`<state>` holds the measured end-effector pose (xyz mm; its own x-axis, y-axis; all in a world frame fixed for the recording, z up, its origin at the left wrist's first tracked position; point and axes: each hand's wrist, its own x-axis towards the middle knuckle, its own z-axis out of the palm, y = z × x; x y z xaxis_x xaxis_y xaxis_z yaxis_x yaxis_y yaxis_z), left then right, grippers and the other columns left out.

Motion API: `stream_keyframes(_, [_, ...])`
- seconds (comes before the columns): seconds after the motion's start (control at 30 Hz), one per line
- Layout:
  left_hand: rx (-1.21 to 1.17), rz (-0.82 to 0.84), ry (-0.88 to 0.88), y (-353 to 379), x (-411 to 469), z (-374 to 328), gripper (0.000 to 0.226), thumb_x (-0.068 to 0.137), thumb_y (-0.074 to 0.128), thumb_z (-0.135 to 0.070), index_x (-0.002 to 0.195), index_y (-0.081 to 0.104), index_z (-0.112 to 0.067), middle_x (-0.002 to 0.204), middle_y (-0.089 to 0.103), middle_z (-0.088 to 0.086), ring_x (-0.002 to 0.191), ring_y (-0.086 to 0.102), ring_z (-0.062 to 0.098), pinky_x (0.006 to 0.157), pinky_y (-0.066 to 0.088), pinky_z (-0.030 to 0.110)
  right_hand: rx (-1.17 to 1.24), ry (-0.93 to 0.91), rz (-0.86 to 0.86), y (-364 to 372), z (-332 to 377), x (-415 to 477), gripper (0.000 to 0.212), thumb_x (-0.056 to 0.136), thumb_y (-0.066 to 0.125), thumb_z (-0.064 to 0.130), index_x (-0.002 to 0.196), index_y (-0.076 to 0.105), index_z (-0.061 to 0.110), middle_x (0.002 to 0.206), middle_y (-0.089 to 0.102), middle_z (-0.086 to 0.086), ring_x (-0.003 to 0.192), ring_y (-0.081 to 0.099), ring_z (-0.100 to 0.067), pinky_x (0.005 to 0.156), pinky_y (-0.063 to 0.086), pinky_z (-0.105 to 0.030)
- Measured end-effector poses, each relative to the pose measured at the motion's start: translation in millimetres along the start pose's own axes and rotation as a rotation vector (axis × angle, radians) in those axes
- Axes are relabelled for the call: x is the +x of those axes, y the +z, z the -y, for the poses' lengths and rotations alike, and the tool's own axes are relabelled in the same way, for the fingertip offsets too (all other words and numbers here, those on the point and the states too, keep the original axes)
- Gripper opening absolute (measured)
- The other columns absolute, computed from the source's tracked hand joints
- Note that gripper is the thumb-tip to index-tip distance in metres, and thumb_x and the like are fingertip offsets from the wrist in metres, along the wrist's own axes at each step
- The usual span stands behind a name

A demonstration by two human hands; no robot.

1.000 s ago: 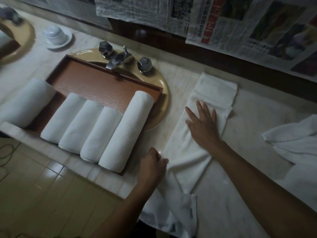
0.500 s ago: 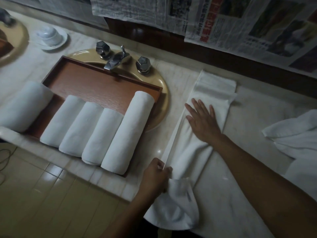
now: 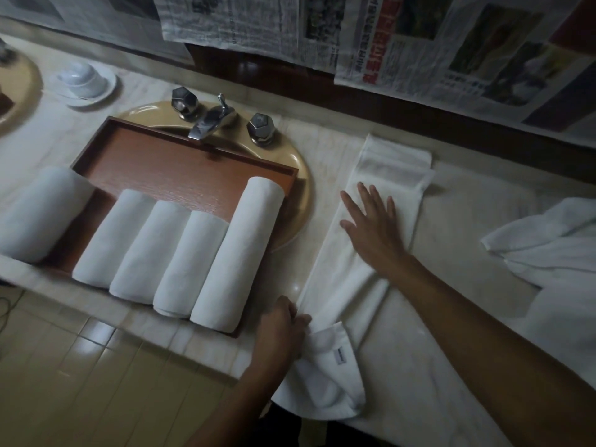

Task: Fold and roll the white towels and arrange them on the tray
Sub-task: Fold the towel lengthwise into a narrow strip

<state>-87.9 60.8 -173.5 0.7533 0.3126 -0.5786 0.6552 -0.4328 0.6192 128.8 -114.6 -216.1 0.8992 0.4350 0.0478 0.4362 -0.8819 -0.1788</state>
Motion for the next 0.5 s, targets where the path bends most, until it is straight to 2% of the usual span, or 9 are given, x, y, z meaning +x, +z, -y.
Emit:
stream_keyframes(0.07, [-0.023,0.020,-0.003,-3,1,-1,0.025,0.095,0.071,-0.027,0.091,0.052,-0.012,0.079,0.068,0.009,0.051,0.067,0.024,0.042,0.049,0.028,0.090,-0.013,-0.019,-2,21,-26,0.060,0.102,0.046,0.046,0.158,0.037,0.026,0.167,0.028,-0.010,0.156,0.017,-0.030,0.124,0.015,-0.059])
stream_keyframes(0.13, [-0.049,0.044,0.000,-6,1,-3,0.025,0.094,0.073,-0.026,0.093,0.053,-0.011,0.082,0.068,0.010,0.053,0.067,0.025,0.043,0.052,0.030,0.107,-0.015,0.093,2,32,-49,0.063,0.100,0.037,0.055,0.156,0.039,0.026,0.168,0.025,-0.006,0.157,0.015,-0.026,0.124,0.012,-0.058])
stream_keyframes(0.2, [-0.056,0.094,0.004,-12,1,-1,0.027,0.091,0.077,-0.026,0.096,0.055,-0.012,0.083,0.069,0.010,0.055,0.069,0.025,0.044,0.053,0.031,0.076,-0.006,0.204,8,31,-57,0.069,0.098,0.025,0.064,0.160,0.028,0.032,0.172,0.010,0.002,0.159,0.003,-0.021,0.124,0.007,-0.057])
stream_keyframes(0.27, [0.000,0.222,0.007,-20,-1,1,0.026,0.088,0.079,-0.025,0.096,0.057,-0.013,0.078,0.070,0.008,0.054,0.068,0.020,0.045,0.052,0.029,0.039,-0.011,0.230,9,26,-53,0.074,0.096,0.015,0.070,0.162,0.018,0.036,0.173,0.000,0.006,0.159,-0.003,-0.017,0.125,0.004,-0.055])
stream_keyframes(0.33, [0.138,0.392,0.103,-28,-5,9,0.021,0.087,0.077,-0.024,0.082,0.059,-0.015,0.066,0.065,-0.002,0.051,0.062,0.006,0.048,0.048,0.028,0.017,-0.016,0.231,6,24,-47,0.076,0.095,0.011,0.071,0.163,0.016,0.037,0.173,-0.001,0.007,0.159,-0.003,-0.017,0.125,0.004,-0.055])
stream_keyframes(0.37, [0.197,0.436,0.166,-31,-8,13,0.026,0.085,0.078,-0.027,0.073,0.057,-0.018,0.062,0.059,-0.007,0.049,0.054,0.000,0.048,0.043,0.024,0.013,-0.013,0.228,4,23,-44,0.077,0.095,0.010,0.071,0.163,0.016,0.037,0.173,0.000,0.007,0.159,-0.001,-0.018,0.125,0.004,-0.055])
stream_keyframes(0.43, [0.219,0.423,0.251,-36,-16,23,0.039,0.081,0.080,-0.029,0.062,0.048,-0.021,0.057,0.042,-0.011,0.050,0.041,0.002,0.052,0.031,0.024,0.001,-0.003,0.232,3,20,-43,0.077,0.094,0.010,0.072,0.163,0.017,0.036,0.173,0.002,0.006,0.159,0.002,-0.018,0.124,0.006,-0.056])
stream_keyframes(0.5, [0.140,0.361,0.257,-36,-24,38,0.041,0.080,0.083,-0.029,0.061,0.049,-0.021,0.054,0.040,-0.012,0.051,0.040,0.003,0.053,0.031,0.025,-0.020,-0.001,0.233,5,19,-45,0.078,0.095,0.010,0.072,0.163,0.017,0.036,0.173,0.004,0.005,0.159,0.004,-0.019,0.124,0.008,-0.056])
